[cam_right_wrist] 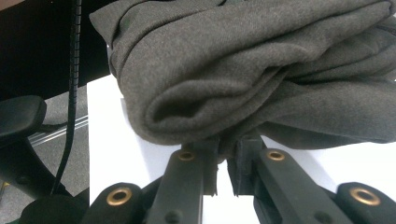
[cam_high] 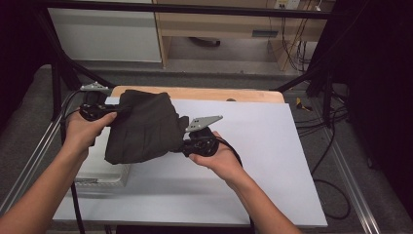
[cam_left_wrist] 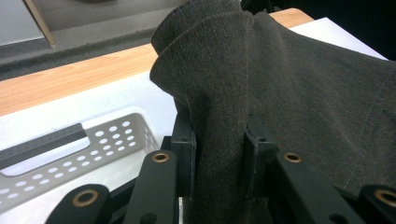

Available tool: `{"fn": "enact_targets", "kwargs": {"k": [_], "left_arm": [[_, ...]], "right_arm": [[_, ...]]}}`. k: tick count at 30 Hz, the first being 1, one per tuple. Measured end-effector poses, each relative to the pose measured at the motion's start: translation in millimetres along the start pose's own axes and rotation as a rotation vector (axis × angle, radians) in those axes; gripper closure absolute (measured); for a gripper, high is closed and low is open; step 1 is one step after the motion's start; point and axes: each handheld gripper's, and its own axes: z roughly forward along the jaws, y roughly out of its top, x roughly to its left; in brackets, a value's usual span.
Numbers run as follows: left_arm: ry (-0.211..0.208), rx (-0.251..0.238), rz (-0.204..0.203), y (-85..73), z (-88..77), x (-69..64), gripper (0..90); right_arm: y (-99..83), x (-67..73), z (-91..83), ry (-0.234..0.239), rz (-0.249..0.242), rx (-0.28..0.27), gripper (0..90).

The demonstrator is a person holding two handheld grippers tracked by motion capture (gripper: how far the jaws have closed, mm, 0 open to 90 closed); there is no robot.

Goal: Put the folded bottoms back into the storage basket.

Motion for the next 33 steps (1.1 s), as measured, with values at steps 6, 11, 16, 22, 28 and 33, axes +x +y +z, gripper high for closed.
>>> {"fn": "enact_targets", "kwargs": {"k": [6,11,16,22,28,33], "left_arm": [[0.007,-0.006,-0.003,-0.8,-4.5,3.6,70.3],[0.013,-0.01,-0.007,-1.2,-8.0,5.9,70.3],[0.02,-0.012,-0.008,-1.6,-11.6,8.9,70.3],[0.033,-0.02,-0.014,-1.8,-15.6,13.1,70.3],[0.045,-0.024,-0.017,-2.3,-20.2,18.2,70.3],[0.057,-0.029,-0.024,-4.3,-24.2,24.3,70.3]], "right_arm": [[3.7,0.9,3.5,0.006,-0.006,-0.002,83.8],[6.2,2.1,6.5,0.01,-0.005,-0.006,83.8],[9.0,3.1,9.4,0.009,-0.011,-0.009,83.8],[13.4,4.1,13.7,0.003,-0.02,-0.015,83.8],[17.5,4.3,19.2,-0.001,-0.017,-0.024,83.7],[22.3,5.8,25.3,0.007,-0.019,-0.029,83.8]]}}
